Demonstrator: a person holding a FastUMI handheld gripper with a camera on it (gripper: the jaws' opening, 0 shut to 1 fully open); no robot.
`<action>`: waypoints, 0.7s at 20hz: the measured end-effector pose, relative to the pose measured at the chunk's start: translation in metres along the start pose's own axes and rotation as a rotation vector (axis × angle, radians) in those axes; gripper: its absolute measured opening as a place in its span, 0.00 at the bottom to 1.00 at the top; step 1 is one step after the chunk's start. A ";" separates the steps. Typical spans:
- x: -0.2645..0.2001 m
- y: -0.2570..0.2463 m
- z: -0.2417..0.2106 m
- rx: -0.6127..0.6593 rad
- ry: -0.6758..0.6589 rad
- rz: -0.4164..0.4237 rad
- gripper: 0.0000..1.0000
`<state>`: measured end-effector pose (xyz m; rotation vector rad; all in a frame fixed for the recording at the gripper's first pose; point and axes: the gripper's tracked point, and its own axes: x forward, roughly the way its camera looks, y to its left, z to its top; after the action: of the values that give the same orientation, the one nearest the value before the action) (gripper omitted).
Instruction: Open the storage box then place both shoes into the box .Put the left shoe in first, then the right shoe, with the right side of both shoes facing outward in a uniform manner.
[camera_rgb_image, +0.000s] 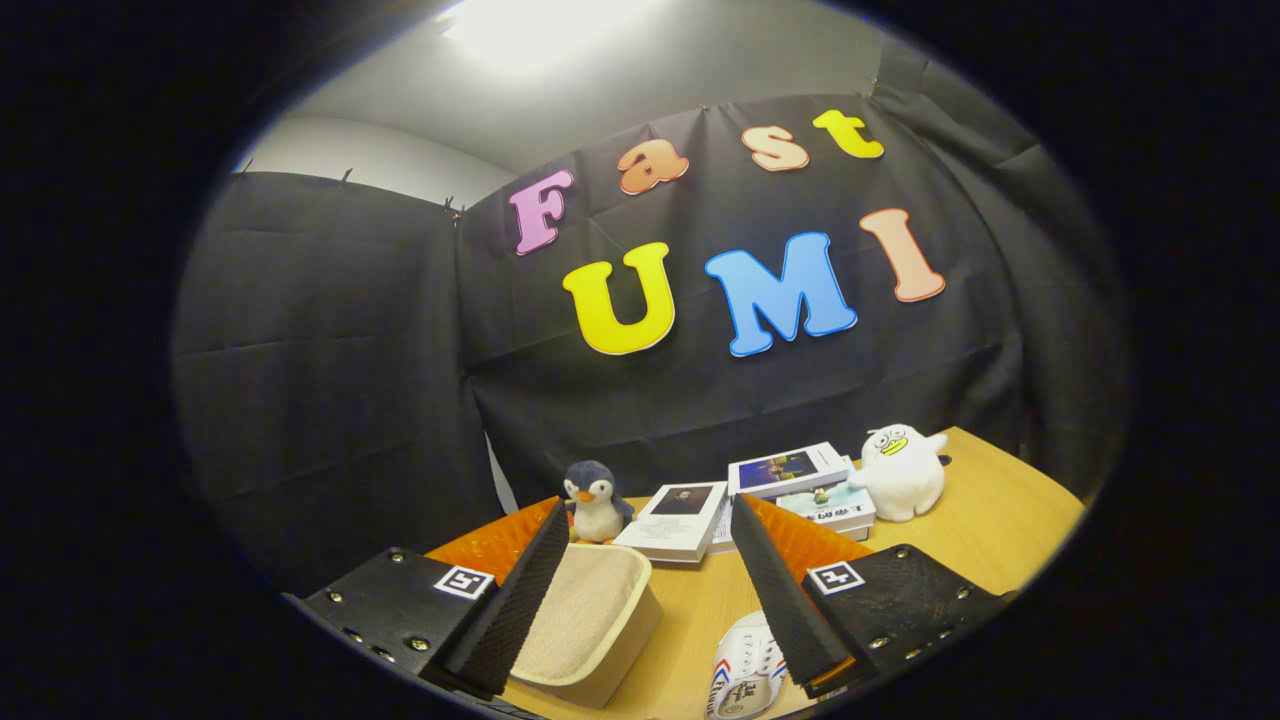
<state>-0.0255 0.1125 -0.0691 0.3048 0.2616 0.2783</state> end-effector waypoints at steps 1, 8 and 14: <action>0.001 0.002 -0.007 0.021 0.018 0.007 0.98; 0.008 0.015 -0.071 0.243 0.195 0.060 0.97; 0.014 0.024 -0.115 0.403 0.307 0.087 0.97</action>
<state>-0.0516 0.1682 -0.1705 0.6747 0.6111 0.3587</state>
